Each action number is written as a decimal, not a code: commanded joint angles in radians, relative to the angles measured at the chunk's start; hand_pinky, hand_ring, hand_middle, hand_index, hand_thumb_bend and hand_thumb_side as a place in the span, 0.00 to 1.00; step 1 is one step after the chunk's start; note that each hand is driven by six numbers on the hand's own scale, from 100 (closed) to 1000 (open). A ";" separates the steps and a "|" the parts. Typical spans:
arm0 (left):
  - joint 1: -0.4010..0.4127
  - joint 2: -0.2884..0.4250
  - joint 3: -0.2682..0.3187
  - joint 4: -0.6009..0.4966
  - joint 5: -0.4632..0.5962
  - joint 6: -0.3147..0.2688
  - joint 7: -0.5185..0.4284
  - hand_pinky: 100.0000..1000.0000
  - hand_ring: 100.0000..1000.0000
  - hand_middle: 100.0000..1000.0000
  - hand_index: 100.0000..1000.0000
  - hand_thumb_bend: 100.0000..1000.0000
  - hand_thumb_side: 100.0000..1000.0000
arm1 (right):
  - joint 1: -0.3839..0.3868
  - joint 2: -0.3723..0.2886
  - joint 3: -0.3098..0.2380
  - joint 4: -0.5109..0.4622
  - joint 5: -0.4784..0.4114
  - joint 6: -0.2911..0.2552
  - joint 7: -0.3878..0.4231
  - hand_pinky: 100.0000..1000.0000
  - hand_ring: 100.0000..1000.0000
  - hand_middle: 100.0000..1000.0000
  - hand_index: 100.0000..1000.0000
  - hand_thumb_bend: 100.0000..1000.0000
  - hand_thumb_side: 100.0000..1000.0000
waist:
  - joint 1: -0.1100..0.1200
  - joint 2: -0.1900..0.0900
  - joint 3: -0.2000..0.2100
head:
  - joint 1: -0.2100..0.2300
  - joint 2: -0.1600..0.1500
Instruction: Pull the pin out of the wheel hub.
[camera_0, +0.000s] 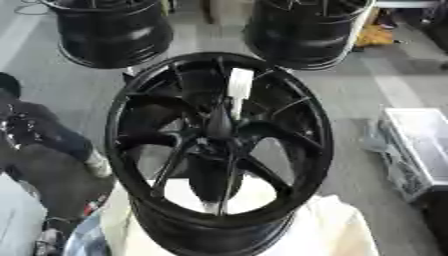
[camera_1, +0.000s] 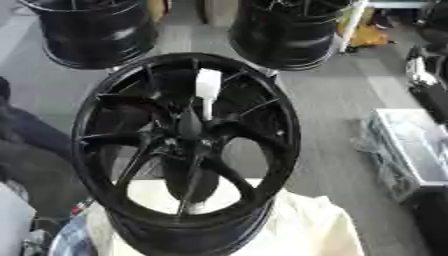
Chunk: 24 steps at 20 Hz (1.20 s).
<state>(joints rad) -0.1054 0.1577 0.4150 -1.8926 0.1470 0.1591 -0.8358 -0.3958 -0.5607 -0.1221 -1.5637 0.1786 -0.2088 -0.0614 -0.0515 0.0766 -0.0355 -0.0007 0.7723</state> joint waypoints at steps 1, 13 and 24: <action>-0.005 0.020 -0.007 -0.012 -0.001 0.000 -0.010 0.64 0.52 0.61 0.72 0.00 0.80 | -0.080 -0.150 0.059 -0.006 0.006 -0.048 0.076 0.73 0.59 0.67 0.85 0.00 0.44 | -0.002 -0.017 0.005 | -0.005 -0.002; 0.000 0.034 -0.019 -0.011 -0.009 0.000 -0.031 0.64 0.52 0.61 0.72 0.00 0.81 | -0.376 -0.259 0.362 0.078 -0.105 -0.221 0.508 0.78 0.72 0.78 0.90 0.00 0.51 | -0.023 -0.027 0.021 | -0.001 -0.002; 0.003 0.032 -0.024 -0.008 -0.019 0.000 -0.051 0.64 0.52 0.61 0.72 0.00 0.83 | -0.554 -0.034 0.471 0.292 -0.024 -0.261 0.797 0.80 0.76 0.82 0.92 0.00 0.68 | -0.026 -0.024 0.035 | -0.011 -0.002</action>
<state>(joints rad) -0.0956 0.1682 0.3942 -1.8889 0.1305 0.1601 -0.8814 -0.9241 -0.6008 0.3518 -1.2880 0.1448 -0.4585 0.7106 -0.0824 0.0684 0.0006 -0.0080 0.7722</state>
